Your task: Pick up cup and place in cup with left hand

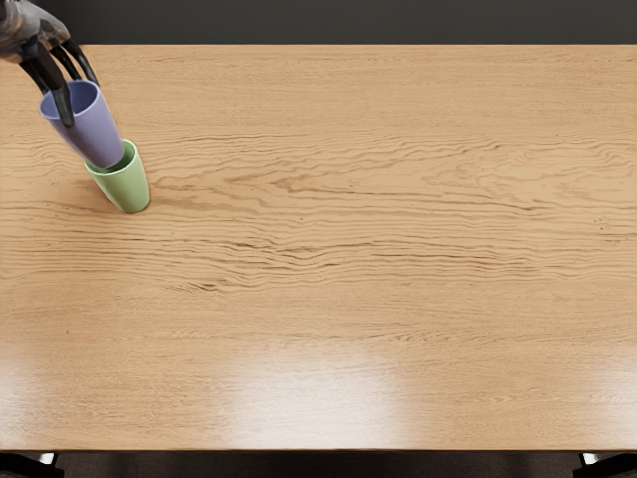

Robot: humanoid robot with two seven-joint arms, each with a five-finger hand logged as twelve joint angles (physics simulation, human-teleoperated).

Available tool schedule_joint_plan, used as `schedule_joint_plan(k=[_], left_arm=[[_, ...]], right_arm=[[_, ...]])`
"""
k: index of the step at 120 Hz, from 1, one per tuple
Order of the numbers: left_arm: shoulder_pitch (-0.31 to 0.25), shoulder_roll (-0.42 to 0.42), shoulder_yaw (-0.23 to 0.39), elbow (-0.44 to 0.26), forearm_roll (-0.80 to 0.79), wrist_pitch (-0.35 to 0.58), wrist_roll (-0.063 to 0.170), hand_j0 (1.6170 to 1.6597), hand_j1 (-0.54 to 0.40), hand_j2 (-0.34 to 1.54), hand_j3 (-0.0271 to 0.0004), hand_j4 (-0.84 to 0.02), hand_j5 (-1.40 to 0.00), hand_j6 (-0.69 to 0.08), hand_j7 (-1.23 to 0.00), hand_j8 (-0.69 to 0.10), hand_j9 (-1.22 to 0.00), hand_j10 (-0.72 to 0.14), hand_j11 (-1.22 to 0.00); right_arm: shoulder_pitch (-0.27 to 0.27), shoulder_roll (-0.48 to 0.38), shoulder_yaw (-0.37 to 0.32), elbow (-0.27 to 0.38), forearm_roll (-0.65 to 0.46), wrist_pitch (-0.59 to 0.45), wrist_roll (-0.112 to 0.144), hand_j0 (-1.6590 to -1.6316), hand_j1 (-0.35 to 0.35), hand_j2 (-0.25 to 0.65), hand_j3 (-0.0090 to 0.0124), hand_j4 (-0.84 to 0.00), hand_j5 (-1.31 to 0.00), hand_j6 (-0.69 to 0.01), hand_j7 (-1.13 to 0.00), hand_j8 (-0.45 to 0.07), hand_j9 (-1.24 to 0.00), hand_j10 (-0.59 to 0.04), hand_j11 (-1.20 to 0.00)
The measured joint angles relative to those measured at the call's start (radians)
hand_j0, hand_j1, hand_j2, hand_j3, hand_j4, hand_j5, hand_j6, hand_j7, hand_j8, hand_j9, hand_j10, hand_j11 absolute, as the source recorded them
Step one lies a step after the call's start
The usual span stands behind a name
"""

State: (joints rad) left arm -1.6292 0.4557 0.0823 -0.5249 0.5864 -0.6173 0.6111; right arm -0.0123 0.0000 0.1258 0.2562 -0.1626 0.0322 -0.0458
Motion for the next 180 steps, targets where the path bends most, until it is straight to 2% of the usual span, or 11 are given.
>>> schedule_joint_plan(k=[77, 135, 148, 149, 166, 180], left_arm=[[0.007, -0.044, 0.006, 0.050, 0.000, 0.001, 0.000, 1.6519, -0.407, 1.23, 0.0000, -0.514, -1.03, -0.332, -0.98, -0.351, -0.97, -0.536, -0.97], [0.008, -0.067, 0.021, 0.084, 0.001, 0.000, 0.000, 1.6528, -0.393, 1.24, 0.0000, -0.544, -1.02, -0.349, -0.97, -0.375, -0.96, -0.562, -0.97], [0.008, -0.089, 0.028, 0.106, -0.001, 0.000, 0.000, 1.6493, -0.420, 1.23, 0.0000, -0.543, -1.03, -0.355, -0.99, -0.349, -0.98, -0.555, -0.98], [0.008, -0.089, 0.028, 0.107, -0.001, 0.001, 0.000, 1.6491, -0.420, 1.21, 0.0000, -0.548, -1.03, -0.363, -0.99, -0.376, -0.99, -0.555, -0.98], [0.009, -0.091, 0.037, 0.116, 0.001, 0.001, 0.000, 1.6518, -0.380, 1.11, 0.0000, -0.575, -1.01, -0.376, -0.99, -0.377, -0.98, -0.570, -0.97], [0.011, -0.091, 0.042, 0.118, 0.001, 0.001, 0.000, 1.6509, -0.364, 1.05, 0.0000, -0.592, -1.00, -0.369, -0.98, -0.386, -0.98, -0.572, -0.98]], right_arm=[[0.000, 0.000, 0.000, 0.000, 0.000, 0.000, 0.000, -1.6581, -0.320, -0.005, 0.0000, -0.024, -0.03, -0.024, -0.03, -0.024, -0.03, -0.024, -0.03], [0.000, 0.000, 0.001, -0.001, 0.000, 0.000, 0.000, -1.6581, -0.320, -0.005, 0.0000, -0.024, -0.03, -0.024, -0.03, -0.024, -0.03, -0.024, -0.03], [0.000, 0.000, 0.001, 0.000, 0.000, 0.000, 0.000, -1.6581, -0.320, -0.005, 0.0000, -0.024, -0.03, -0.024, -0.03, -0.024, -0.03, -0.024, -0.03], [0.000, 0.000, 0.001, -0.001, 0.000, 0.000, 0.000, -1.6581, -0.320, -0.005, 0.0000, -0.024, -0.03, -0.024, -0.03, -0.024, -0.03, -0.024, -0.03], [0.000, 0.000, 0.000, -0.001, 0.000, 0.000, 0.000, -1.6581, -0.320, -0.005, 0.0000, -0.024, -0.03, -0.024, -0.03, -0.024, -0.03, -0.024, -0.03], [0.000, 0.000, 0.000, -0.001, 0.000, 0.000, 0.000, -1.6581, -0.320, -0.005, 0.0000, -0.024, -0.03, -0.024, -0.03, -0.024, -0.03, -0.024, -0.03]])
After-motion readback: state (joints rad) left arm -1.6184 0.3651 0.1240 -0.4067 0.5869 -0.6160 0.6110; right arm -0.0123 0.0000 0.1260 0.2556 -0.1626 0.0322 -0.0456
